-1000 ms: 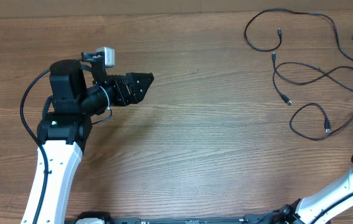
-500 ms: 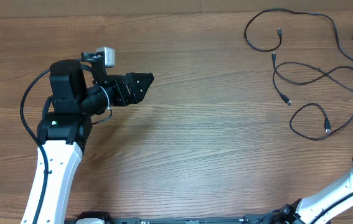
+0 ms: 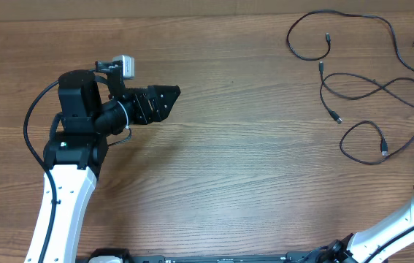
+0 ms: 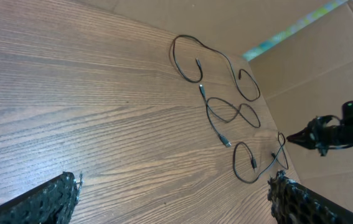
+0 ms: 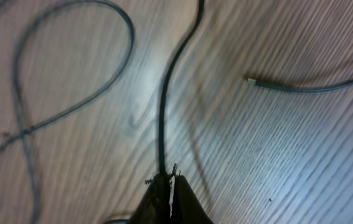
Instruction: Untangle cables
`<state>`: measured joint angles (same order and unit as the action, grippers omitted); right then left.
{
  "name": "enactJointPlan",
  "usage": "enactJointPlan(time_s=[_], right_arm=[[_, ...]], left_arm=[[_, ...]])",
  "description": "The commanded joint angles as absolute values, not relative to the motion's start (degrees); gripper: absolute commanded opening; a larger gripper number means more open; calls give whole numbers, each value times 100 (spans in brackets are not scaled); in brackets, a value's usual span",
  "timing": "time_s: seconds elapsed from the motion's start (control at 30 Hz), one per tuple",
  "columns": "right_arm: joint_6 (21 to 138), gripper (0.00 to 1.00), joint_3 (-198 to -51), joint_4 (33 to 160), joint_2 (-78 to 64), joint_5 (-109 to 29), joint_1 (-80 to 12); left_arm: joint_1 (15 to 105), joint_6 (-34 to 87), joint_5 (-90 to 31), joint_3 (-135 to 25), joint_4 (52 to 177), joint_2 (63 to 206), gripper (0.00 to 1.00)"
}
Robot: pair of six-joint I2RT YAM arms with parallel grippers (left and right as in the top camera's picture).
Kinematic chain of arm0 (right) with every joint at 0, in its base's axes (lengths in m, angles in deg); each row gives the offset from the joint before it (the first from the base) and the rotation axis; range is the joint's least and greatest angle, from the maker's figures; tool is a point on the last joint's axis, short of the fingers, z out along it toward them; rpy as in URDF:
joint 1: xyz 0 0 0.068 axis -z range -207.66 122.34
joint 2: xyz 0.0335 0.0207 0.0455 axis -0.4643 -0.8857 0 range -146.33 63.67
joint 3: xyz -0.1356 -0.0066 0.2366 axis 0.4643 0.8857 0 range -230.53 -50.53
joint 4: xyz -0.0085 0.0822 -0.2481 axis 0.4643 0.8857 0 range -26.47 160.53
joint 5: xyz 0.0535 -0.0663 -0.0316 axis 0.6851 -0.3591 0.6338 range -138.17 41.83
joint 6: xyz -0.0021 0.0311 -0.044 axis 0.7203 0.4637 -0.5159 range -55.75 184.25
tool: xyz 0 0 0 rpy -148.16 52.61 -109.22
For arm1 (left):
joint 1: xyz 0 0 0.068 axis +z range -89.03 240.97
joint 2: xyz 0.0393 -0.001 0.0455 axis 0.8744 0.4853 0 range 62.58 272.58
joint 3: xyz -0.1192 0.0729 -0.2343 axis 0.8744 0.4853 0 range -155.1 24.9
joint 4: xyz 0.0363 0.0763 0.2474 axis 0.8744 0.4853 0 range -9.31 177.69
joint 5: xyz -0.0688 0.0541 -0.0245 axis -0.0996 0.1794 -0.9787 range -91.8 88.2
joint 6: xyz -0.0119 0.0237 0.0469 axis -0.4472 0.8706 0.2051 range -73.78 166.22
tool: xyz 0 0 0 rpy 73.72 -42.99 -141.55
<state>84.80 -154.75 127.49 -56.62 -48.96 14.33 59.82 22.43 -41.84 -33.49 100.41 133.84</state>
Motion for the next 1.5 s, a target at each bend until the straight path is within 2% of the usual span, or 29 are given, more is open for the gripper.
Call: enactJointPlan(time_s=[0.0,0.47,0.7,1.13,1.47], right_arm=[[8524,4,-15276,12590,-5616,-4888,1444],[8528,4,-15294,12452,-5611,-4735,1455],[8520,4,-15867,12714,-5600,-4099,1586],[8509,4,-15513,12717,-5609,-4783,1525],[8506,4,-15362,12614,-5609,-4805,1510]], left_arm=[[5982,2354,-4166,-3452,10024,13410,100],[5980,2354,-4168,-3452,10019,13410,100],[5982,2354,-4166,-3452,10026,13410,100],[5980,2352,-4170,-3452,10037,13410,100],[5982,2352,-4186,-3452,10135,13410,100]])
